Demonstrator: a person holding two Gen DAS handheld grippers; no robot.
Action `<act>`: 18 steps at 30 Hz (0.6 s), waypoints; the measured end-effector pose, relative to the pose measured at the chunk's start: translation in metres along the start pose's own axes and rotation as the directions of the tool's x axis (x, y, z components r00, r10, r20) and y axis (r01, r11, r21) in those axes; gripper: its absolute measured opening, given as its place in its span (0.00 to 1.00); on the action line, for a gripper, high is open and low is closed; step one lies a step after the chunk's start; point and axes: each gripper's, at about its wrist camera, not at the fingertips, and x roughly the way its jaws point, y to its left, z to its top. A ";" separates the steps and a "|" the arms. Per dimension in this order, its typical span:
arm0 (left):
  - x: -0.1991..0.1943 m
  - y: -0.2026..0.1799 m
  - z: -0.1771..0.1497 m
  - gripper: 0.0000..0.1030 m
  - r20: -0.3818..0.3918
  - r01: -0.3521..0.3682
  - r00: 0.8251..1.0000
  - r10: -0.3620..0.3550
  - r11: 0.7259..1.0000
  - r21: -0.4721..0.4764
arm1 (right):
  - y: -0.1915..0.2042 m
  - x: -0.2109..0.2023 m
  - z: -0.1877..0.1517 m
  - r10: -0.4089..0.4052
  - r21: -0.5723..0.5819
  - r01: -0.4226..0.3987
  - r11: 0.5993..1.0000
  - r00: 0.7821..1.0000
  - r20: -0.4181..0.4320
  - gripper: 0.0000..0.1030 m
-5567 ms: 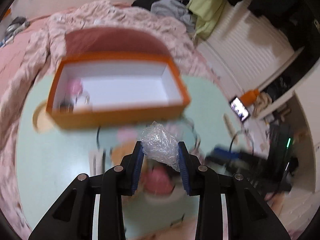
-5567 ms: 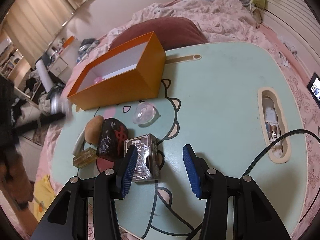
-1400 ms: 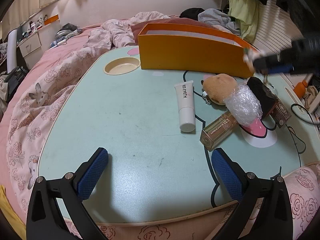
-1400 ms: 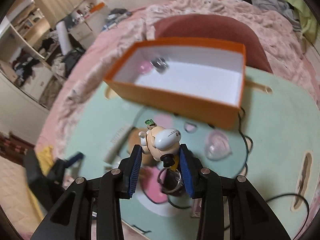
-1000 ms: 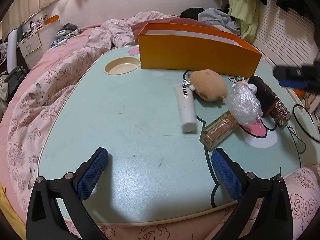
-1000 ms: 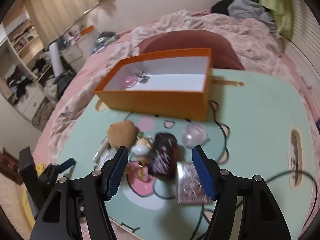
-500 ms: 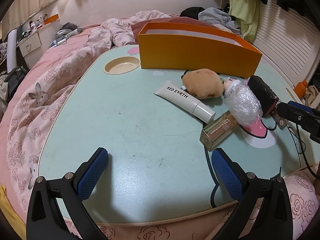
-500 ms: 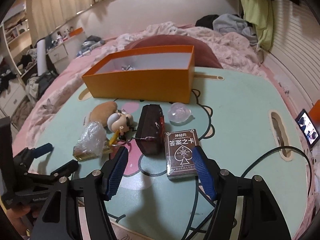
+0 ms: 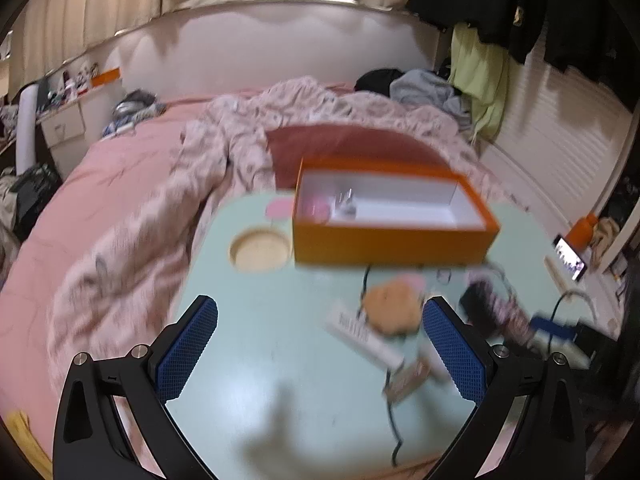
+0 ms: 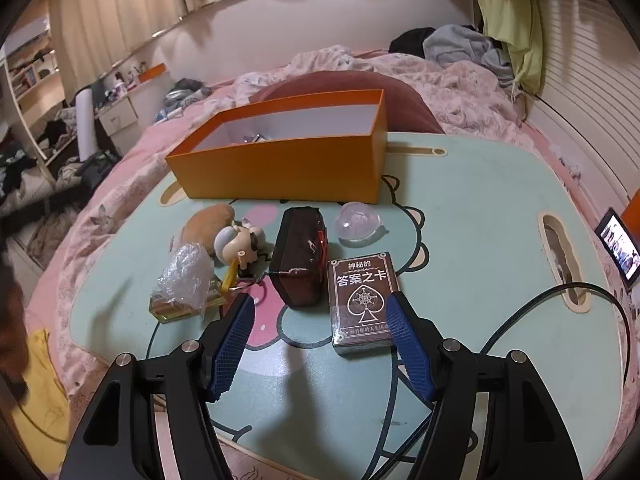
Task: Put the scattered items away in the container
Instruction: 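Reach into the box and grasp the silver metal knob with the left gripper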
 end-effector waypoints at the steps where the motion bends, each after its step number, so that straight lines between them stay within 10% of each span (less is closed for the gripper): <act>1: 0.001 -0.001 0.009 1.00 -0.004 0.010 1.000 -0.010 1.000 0.006 | 0.000 0.000 0.000 0.000 -0.001 0.000 1.000 1.000 0.001 0.66; 10: 0.046 -0.016 0.060 0.99 -0.113 0.099 0.989 -0.097 0.995 0.016 | 0.000 0.000 -0.001 0.004 -0.003 -0.004 1.000 1.000 -0.004 0.66; 15: 0.088 -0.016 0.089 0.62 -0.210 0.141 0.967 -0.146 0.989 -0.038 | -0.001 -0.001 -0.001 0.011 0.000 -0.011 1.000 1.000 -0.004 0.68; 18: 0.118 -0.020 0.100 0.61 -0.256 0.098 0.961 -0.101 0.995 -0.025 | -0.001 0.000 -0.002 0.014 0.001 -0.014 1.000 1.000 -0.003 0.69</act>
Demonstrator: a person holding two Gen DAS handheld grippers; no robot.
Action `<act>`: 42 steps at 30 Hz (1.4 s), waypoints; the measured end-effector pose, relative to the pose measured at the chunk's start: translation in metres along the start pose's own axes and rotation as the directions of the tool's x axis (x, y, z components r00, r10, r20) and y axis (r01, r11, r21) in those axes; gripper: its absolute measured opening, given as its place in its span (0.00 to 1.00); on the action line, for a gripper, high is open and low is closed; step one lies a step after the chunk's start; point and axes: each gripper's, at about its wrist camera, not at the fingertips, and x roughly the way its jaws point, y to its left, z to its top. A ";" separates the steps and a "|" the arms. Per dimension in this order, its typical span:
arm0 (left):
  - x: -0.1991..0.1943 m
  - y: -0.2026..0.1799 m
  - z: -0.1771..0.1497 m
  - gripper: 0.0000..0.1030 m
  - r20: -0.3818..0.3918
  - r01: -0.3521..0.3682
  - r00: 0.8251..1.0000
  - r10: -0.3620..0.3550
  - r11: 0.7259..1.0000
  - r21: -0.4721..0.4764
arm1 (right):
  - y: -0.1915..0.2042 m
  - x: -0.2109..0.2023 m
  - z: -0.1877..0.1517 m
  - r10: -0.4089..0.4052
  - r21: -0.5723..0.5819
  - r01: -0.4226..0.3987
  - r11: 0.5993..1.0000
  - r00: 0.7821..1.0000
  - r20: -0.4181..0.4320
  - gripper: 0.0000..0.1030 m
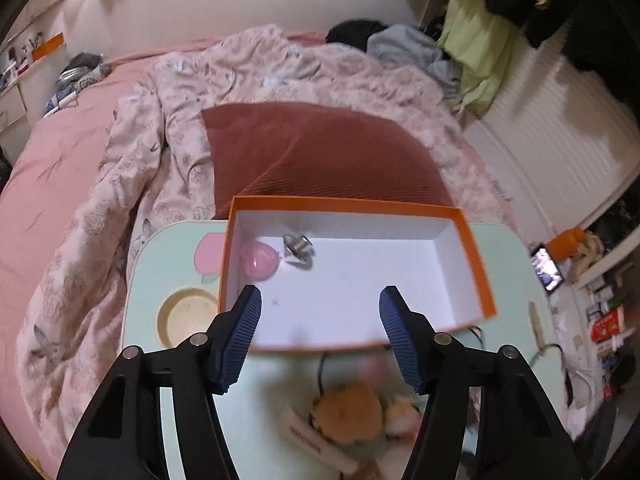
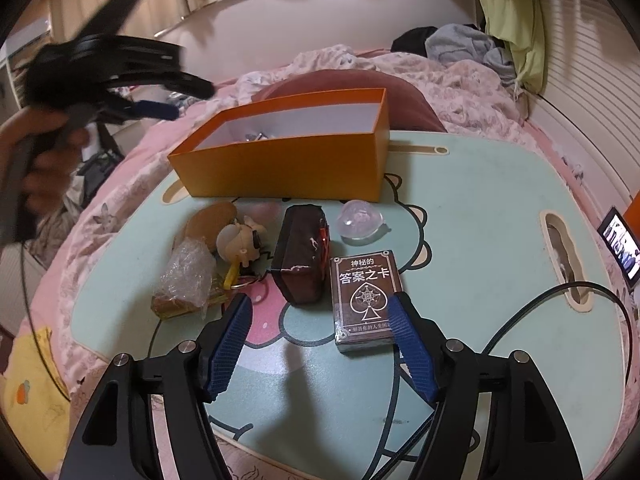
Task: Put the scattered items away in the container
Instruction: 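Reach into the box and grasp the silver metal knob with the left gripper, then carry the silver knob out and set it on the table, open left gripper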
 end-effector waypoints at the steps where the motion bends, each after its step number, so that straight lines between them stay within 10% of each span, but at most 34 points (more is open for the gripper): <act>1: 0.008 -0.001 0.004 0.61 -0.009 -0.022 1.000 0.022 1.000 0.007 | 0.000 0.000 0.000 0.001 0.000 -0.001 1.000 1.000 0.000 0.69; 5: 0.045 -0.012 0.018 0.56 -0.068 -0.096 0.993 0.099 0.994 0.048 | 0.000 0.000 0.000 0.006 0.001 -0.006 1.000 1.000 0.001 0.70; 9: 0.084 -0.013 0.030 0.32 -0.148 -0.145 0.978 0.147 0.989 0.024 | 0.000 0.000 0.000 0.006 0.001 -0.006 1.000 1.000 0.002 0.70; 21: 0.132 -0.008 0.037 0.27 -0.197 -0.174 0.966 0.166 0.984 -0.026 | -0.001 0.001 0.000 0.006 0.003 -0.006 1.000 1.000 0.003 0.71; 33: 0.053 -0.012 0.036 0.26 -0.030 0.027 0.999 -0.029 0.998 -0.053 | -0.001 0.000 -0.001 0.005 0.000 -0.005 1.000 1.000 0.003 0.72; 42: -0.038 -0.035 -0.028 0.27 0.050 0.196 0.979 -0.198 0.980 0.043 | -0.001 -0.001 -0.001 0.004 -0.002 -0.004 1.000 1.000 0.002 0.72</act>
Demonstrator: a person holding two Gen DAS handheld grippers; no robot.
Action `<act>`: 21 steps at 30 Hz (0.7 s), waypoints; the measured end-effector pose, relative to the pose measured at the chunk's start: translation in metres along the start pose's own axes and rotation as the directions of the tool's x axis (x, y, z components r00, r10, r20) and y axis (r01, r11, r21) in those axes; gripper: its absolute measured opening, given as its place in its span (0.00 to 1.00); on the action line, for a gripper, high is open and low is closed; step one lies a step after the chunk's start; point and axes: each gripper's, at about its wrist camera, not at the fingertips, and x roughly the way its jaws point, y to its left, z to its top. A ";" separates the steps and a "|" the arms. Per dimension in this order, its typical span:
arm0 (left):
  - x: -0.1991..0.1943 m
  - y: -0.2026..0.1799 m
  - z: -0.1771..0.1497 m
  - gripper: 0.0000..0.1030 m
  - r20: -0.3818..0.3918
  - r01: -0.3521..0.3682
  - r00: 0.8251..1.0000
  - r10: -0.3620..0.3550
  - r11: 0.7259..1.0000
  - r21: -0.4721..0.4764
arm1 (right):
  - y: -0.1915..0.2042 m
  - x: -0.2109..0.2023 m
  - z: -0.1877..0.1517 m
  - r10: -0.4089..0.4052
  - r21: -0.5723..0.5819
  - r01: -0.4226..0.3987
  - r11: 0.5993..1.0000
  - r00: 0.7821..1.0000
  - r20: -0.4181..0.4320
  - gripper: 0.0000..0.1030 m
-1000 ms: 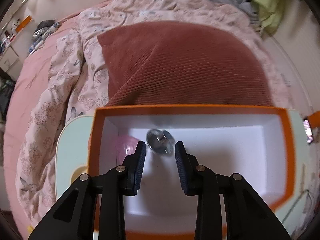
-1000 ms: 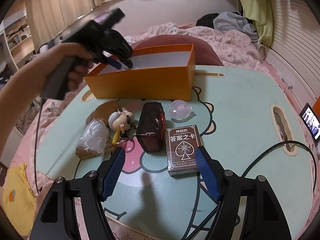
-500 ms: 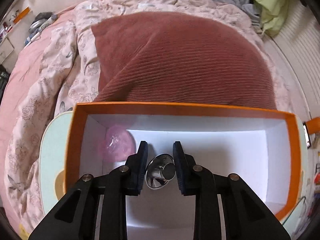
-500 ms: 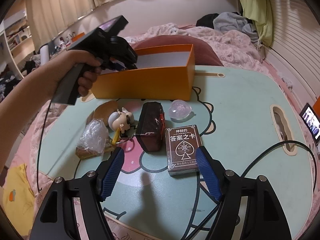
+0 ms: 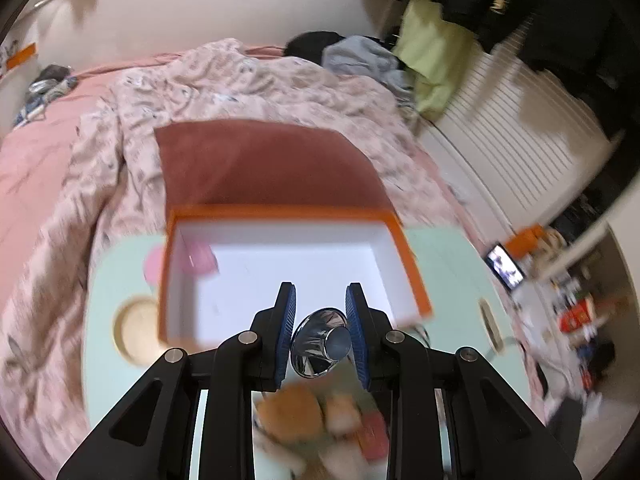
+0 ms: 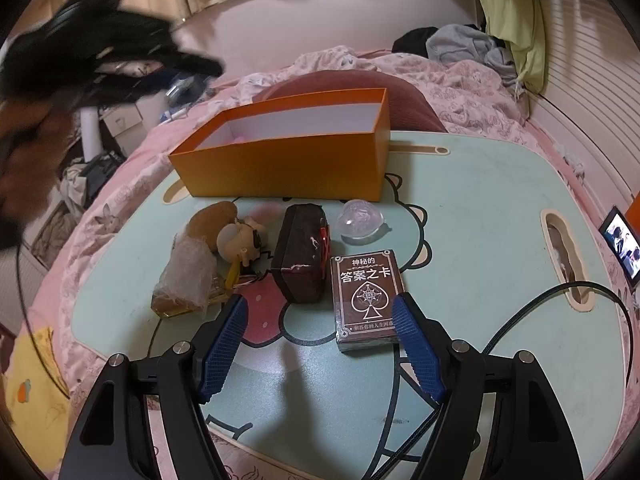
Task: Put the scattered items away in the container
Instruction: 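Carry the silver knob out and set it on the table, open left gripper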
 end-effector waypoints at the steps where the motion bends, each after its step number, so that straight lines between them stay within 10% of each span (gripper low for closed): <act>1: -0.002 0.000 -0.011 0.27 -0.003 0.004 1.000 -0.004 1.000 0.001 | 0.000 0.000 0.000 0.000 0.000 0.000 1.000 1.000 0.000 0.72; 11: 0.005 0.018 -0.087 0.27 -0.038 -0.055 0.998 0.054 0.998 -0.026 | 0.002 0.000 0.000 -0.008 -0.007 0.008 1.000 1.000 -0.002 0.73; 21: -0.022 0.022 -0.100 0.65 0.113 -0.085 0.989 0.094 0.993 -0.080 | 0.002 0.001 0.000 -0.009 -0.007 0.009 1.000 1.000 -0.003 0.73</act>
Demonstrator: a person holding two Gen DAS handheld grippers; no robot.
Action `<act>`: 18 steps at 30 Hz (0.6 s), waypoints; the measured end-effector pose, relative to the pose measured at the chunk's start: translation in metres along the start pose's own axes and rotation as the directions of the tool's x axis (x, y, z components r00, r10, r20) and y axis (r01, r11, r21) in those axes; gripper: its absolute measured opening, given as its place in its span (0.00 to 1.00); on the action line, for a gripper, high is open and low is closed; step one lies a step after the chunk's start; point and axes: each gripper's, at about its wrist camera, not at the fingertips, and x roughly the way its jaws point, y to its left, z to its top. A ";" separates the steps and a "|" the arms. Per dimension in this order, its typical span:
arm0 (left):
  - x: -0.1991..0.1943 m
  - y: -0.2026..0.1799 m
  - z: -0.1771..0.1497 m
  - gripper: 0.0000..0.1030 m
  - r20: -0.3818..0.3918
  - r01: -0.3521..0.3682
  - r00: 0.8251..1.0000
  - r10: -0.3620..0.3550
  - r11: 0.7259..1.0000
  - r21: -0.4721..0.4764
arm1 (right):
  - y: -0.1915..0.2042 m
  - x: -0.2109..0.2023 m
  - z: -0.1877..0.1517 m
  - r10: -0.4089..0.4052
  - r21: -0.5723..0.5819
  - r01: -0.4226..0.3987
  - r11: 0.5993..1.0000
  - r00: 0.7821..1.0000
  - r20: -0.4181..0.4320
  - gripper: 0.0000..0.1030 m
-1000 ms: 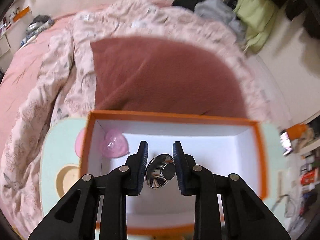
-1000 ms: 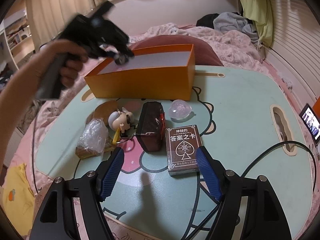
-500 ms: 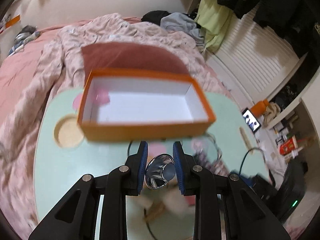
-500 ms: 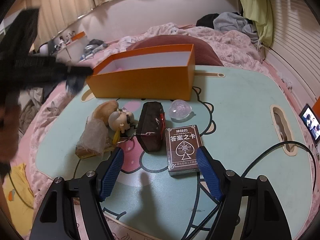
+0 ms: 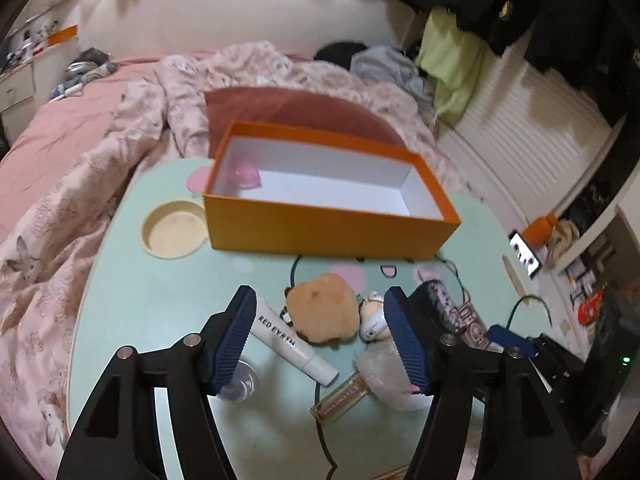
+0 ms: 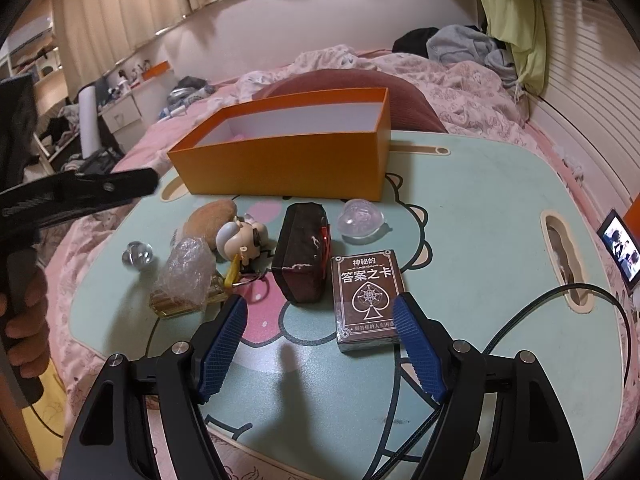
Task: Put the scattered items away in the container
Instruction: 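Carry the silver knob out and set it on the table, open left gripper, then reach into the box and grasp the pink ball with the right gripper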
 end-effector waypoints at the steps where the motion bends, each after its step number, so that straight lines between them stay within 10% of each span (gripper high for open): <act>1: -0.004 0.001 -0.001 0.65 0.005 -0.004 1.000 0.004 1.000 -0.005 | 0.000 0.000 0.000 0.000 0.000 0.000 1.000 1.000 0.000 0.73; 12: -0.066 0.064 -0.042 0.65 0.129 -0.141 0.977 0.171 0.967 -0.213 | 0.000 0.001 0.000 -0.005 -0.003 0.005 1.000 1.000 -0.001 0.73; 18: -0.055 0.085 -0.068 0.65 0.041 -0.211 0.974 0.224 0.954 -0.211 | 0.002 -0.004 0.020 0.027 -0.014 -0.027 1.000 1.000 0.005 0.73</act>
